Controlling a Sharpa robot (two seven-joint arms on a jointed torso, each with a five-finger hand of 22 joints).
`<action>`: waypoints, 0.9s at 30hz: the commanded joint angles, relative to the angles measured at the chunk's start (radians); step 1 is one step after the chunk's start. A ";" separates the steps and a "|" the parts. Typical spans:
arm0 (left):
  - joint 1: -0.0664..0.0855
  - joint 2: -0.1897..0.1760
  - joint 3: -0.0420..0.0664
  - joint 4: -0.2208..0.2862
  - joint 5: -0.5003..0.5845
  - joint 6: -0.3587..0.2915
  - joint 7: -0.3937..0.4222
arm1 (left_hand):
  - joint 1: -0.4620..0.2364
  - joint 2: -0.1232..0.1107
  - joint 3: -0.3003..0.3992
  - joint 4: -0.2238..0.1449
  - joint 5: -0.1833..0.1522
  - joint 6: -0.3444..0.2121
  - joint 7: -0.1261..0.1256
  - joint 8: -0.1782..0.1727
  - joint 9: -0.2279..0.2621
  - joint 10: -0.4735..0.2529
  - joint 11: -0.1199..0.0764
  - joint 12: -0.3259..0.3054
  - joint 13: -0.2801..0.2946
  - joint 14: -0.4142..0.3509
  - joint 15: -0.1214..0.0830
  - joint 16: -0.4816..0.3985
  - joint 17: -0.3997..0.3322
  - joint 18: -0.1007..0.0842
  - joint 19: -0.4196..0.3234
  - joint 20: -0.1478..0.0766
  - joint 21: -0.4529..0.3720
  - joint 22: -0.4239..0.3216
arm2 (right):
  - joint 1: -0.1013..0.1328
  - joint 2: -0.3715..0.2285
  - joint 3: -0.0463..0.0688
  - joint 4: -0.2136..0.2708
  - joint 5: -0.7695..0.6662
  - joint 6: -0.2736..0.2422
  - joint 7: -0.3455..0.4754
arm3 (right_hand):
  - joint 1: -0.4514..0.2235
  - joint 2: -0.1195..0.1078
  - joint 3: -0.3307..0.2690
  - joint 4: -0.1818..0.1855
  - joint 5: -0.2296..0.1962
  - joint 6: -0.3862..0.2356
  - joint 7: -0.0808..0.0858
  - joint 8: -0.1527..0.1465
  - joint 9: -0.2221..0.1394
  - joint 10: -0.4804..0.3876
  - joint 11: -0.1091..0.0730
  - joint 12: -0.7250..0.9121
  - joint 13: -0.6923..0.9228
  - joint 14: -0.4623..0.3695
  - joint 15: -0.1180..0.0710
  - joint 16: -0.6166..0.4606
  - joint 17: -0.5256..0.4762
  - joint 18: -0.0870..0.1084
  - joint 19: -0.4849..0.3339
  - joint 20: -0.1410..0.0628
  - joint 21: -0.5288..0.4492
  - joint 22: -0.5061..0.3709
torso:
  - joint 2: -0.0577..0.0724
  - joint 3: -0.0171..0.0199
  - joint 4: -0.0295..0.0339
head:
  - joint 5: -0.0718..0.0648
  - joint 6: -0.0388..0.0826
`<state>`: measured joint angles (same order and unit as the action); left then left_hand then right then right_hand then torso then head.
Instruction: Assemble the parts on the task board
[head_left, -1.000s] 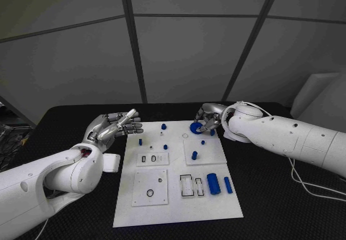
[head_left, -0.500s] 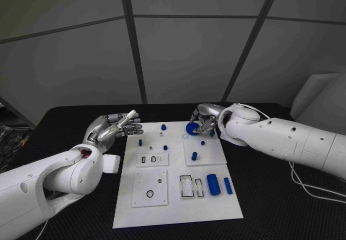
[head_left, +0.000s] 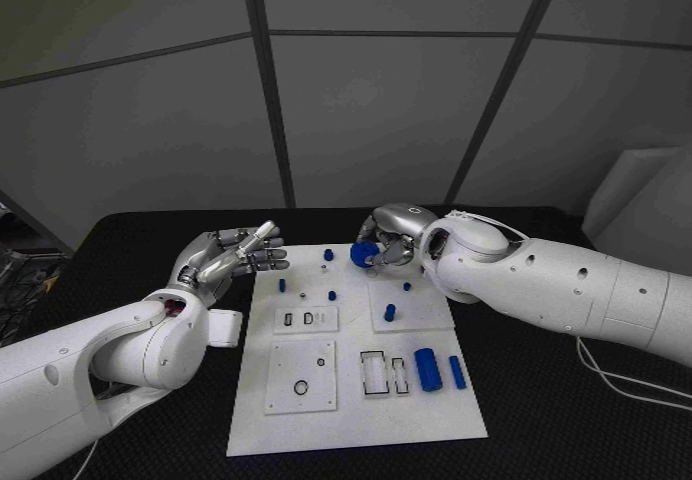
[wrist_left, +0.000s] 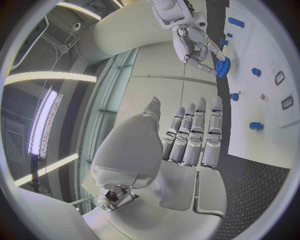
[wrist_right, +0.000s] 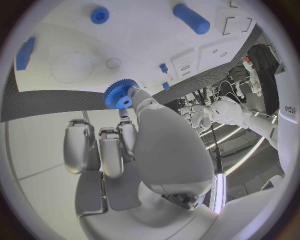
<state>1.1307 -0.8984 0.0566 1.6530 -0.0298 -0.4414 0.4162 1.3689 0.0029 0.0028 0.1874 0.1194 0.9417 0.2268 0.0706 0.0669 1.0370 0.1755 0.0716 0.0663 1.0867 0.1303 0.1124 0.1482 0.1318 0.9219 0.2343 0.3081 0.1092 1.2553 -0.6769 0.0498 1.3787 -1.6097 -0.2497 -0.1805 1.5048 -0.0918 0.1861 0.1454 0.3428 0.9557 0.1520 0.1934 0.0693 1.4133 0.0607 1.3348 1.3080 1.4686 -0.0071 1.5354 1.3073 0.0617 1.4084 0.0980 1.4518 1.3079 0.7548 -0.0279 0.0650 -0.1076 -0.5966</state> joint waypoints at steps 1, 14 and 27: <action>0.001 0.002 0.001 0.001 -0.003 0.014 0.001 | 0.002 0.009 -0.005 -0.002 -0.005 0.006 -0.003 -0.004 -0.001 -0.004 0.000 -0.003 -0.001 -0.002 0.000 -0.004 0.001 0.051 0.003 0.003 -0.005 -0.002 | 0.002 0.023 0.001 0.000 -0.072 -0.034 -0.032 | -0.009 -0.002 0.007 0.001 -0.002 0.015 -0.006 0.005 0.001 0.005 -0.003 0.002 0.018 0.087 -0.005 0.007 0.192 -0.011 0.008 0.001 0.008 0.027 | 0.000 -0.0007 0.0020 | 0.002 -0.001; 0.001 0.002 0.001 0.001 -0.003 0.013 0.000 | 0.002 0.009 -0.005 -0.002 -0.005 0.006 -0.003 -0.004 -0.001 -0.004 0.000 -0.003 -0.001 -0.002 0.000 -0.004 0.001 0.051 0.003 0.003 -0.005 -0.002 | -0.004 0.136 0.000 -0.066 -0.091 -0.017 -0.038 | -0.011 -0.004 0.010 0.001 -0.003 0.016 -0.006 0.003 0.000 0.004 -0.003 0.001 0.017 0.087 -0.006 0.007 0.191 -0.011 0.008 0.001 0.008 0.028 | 0.001 -0.0009 0.0012 | 0.012 -0.006; 0.001 0.002 0.001 0.002 -0.003 0.013 0.000 | 0.004 0.011 -0.006 -0.003 -0.005 0.006 -0.003 -0.005 -0.002 -0.005 0.000 -0.004 -0.001 -0.002 0.000 -0.006 0.002 0.051 0.004 0.003 -0.005 -0.002 | -0.016 0.197 -0.003 -0.105 -0.091 0.010 -0.027 | -0.015 -0.005 0.016 0.002 -0.006 0.015 -0.005 -0.001 -0.001 0.005 -0.003 0.002 0.018 0.087 -0.005 0.007 0.193 -0.011 0.008 0.001 0.008 0.029 | 0.000 -0.0002 0.0023 | 0.018 -0.014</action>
<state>1.1304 -0.8971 0.0567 1.6536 -0.0298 -0.4402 0.4130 1.3728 0.0068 0.0000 0.1847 0.1194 0.9417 0.2268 0.0706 0.0669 1.0370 0.1755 0.0715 0.0663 1.0867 0.1303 0.1124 0.1493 0.1319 0.9219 0.2343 0.3081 0.1078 1.2384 -0.4820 0.0469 1.2751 -1.6901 -0.2530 -0.2111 1.4957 -0.1014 0.1946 0.1464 0.3417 0.9619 0.1514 0.1934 0.0671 1.4132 0.0607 1.3347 1.3079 1.4686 -0.0071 1.5391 1.3079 0.0619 1.4083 0.0981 1.4558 1.3077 0.7555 -0.0286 0.0673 -0.0904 -0.6101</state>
